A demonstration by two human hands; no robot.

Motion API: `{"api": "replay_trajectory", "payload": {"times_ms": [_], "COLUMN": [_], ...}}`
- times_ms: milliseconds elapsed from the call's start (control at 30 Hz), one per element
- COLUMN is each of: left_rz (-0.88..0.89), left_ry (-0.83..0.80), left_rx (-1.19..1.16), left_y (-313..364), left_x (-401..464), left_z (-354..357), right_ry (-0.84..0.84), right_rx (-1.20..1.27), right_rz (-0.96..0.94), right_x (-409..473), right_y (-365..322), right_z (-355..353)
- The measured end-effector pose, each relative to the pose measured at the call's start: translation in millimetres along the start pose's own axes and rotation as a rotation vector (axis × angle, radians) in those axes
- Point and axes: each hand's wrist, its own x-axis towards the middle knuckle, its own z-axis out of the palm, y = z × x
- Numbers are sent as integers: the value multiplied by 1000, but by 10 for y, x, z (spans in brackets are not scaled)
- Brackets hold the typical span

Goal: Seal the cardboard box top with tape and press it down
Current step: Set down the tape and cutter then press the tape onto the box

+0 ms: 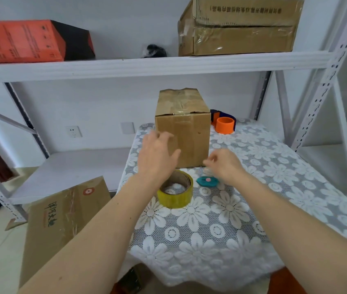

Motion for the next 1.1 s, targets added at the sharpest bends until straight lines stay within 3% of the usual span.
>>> {"api": "replay_trajectory", "payload": {"times_ms": [67,167,267,367,467,833,1100], "left_rz": [51,71,60,51,40,85,74], "left_ry": [106,31,-76,-19,13,247,249], "left_rx": [15,59,95,55,-10,-142,-130], "left_y": [-33,-23,-32,-64,-80,-207,-162], "left_x": [131,312,408,443,476,510,519], "left_z": [-51,-117,-106,-60,-9,255,240], "right_ry": [266,458,401,323,355,522,458], "right_rx": [49,45,24,75,174,320,285], "right_rz": [-113,-288,-279,-175,-107,-245,-244], "right_x": [6,113,314,498,561,651,606], "right_y": [-164,-484,-721,-816,-854,-736,-741], "right_z": [-88,-231,-272,-193,-74,136,82]}}
